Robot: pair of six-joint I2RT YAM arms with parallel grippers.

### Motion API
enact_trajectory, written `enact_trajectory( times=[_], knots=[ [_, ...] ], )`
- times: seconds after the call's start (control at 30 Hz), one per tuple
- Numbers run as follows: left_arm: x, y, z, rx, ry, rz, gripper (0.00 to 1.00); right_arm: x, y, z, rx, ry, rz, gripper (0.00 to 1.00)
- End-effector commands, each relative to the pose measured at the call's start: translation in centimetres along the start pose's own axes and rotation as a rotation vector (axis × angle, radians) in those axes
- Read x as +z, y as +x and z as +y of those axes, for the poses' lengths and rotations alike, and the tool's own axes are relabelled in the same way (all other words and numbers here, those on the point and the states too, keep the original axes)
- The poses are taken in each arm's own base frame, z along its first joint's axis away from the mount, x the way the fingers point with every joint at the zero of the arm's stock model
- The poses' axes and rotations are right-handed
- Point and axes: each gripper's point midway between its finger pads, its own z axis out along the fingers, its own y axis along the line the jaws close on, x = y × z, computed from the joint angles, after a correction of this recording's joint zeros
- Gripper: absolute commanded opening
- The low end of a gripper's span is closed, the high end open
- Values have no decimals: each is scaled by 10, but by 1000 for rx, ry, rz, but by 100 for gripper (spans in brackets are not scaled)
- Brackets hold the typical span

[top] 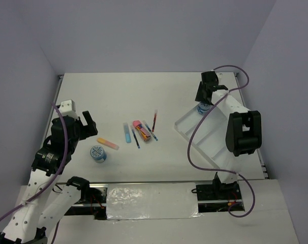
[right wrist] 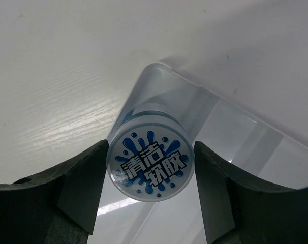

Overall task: Sort the stationery into containers
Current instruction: Place the stationery in the storage box, then pick up the stationery from the center of the board.

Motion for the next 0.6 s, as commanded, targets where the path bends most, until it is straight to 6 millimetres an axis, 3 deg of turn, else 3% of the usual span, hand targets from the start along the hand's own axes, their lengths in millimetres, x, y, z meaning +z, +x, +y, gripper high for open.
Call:
enact_trajectory(
  times=[0.0, 0.03, 0.1, 0.17, 0.27, 0.37, 0.4, 0.43, 0.47, 0.5, 0.53, 0.57],
  knots=[
    [-1, -12, -6, 2, 25, -37, 99, -3, -34, 3, 36, 9, -85, 42],
    [-1, -12, -7, 2, 27, -38, 99, -1, -31, 2, 42, 14, -79, 44],
    [-1, -12, -7, 4, 27, -38, 99, 0, -29, 0, 47, 25, -73, 59],
    [-1, -13, -7, 2, 26, -40, 99, -2, -26, -3, 56, 39, -61, 99],
    [0, -13, -5, 2, 16, -39, 99, -14, -30, -1, 75, 23, -74, 100],
    [-2, -15, 3, -15, -32, -47, 99, -53, -41, 21, 69, -75, -153, 100],
    [-3, -20, 13, -48, -98, -70, 99, -88, -44, 50, 31, -168, -208, 100],
    [-4, -17, 24, -58, -158, -60, 99, -110, -47, 73, -21, -245, -264, 100],
    [-7, -17, 34, -78, -220, -65, 99, -126, -26, 104, -94, -368, -257, 100],
    [-13, -27, 54, -141, -351, -113, 99, -155, -15, 133, -154, -498, -279, 100],
    [-22, -19, 71, -141, -441, -89, 99, -195, 19, 186, -264, -681, -281, 100],
    [-28, -20, 80, -166, -499, -103, 100, -219, 50, 214, -338, -826, -238, 100]
  ],
)
